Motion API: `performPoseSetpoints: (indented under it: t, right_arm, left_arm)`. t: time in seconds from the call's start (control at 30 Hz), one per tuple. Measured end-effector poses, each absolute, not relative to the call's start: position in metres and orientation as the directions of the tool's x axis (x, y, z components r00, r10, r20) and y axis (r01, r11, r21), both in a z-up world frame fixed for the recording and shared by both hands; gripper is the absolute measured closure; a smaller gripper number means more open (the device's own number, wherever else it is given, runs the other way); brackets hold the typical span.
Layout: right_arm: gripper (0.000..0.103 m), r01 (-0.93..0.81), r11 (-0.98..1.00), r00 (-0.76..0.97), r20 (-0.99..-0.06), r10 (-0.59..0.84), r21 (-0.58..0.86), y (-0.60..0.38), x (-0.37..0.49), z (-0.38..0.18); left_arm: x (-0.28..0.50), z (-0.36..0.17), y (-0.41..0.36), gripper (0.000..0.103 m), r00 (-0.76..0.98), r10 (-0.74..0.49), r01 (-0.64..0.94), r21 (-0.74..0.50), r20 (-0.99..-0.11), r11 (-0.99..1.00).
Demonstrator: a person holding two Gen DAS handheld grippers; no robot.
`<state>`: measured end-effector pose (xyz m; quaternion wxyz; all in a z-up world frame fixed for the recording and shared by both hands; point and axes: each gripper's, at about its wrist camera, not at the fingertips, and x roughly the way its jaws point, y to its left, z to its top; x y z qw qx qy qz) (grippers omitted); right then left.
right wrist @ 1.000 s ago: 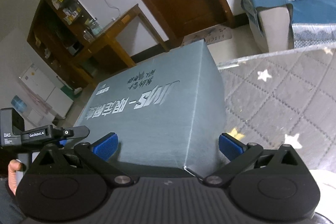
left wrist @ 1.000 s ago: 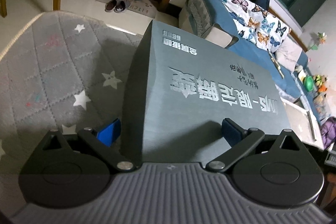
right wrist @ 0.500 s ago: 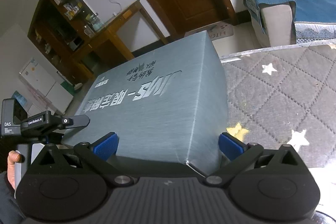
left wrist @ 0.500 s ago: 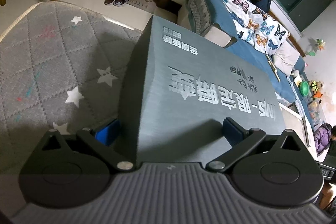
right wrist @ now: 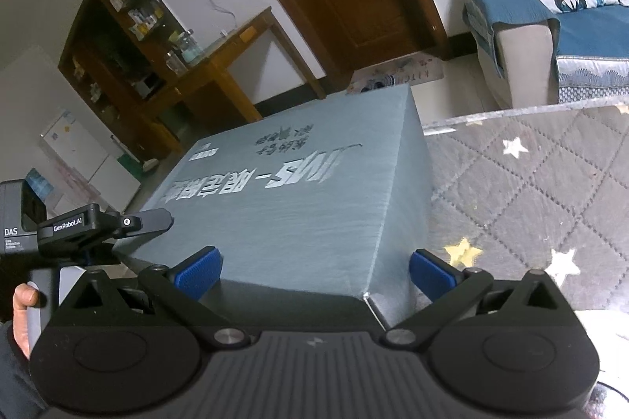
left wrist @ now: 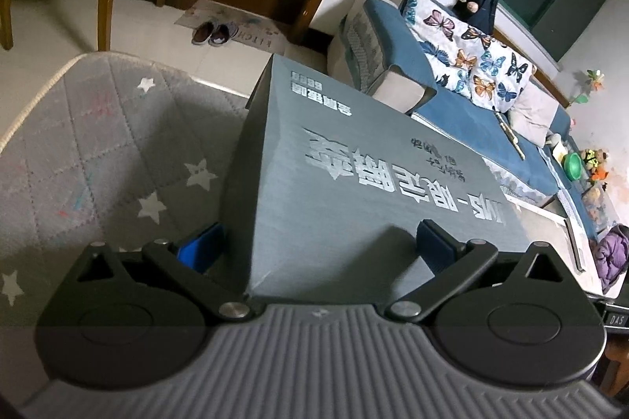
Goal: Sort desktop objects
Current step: 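Lift the grey lid with both grippers and carry it toward the white box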
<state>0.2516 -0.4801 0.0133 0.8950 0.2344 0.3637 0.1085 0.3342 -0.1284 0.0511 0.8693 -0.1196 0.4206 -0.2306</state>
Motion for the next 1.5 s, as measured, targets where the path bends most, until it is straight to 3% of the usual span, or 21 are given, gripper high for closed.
performPoseSetpoints:
  t: [0.7, 1.5]
  right_arm:
    - [0.0, -0.039, 0.882, 0.731, -0.588, 0.345, 0.469, -0.467, 0.218, 0.05]
    - [0.0, -0.063, 0.912, 0.769, -0.563, 0.303, 0.404, -0.42, 0.074, 0.112]
  left_arm:
    - [0.295, 0.086, -0.121, 0.0, 0.563, -0.526, 0.33, -0.41, -0.638, 0.851]
    - [0.144, 0.128, -0.087, 0.0, 0.608, -0.526, 0.346, -0.398, -0.595, 0.85]
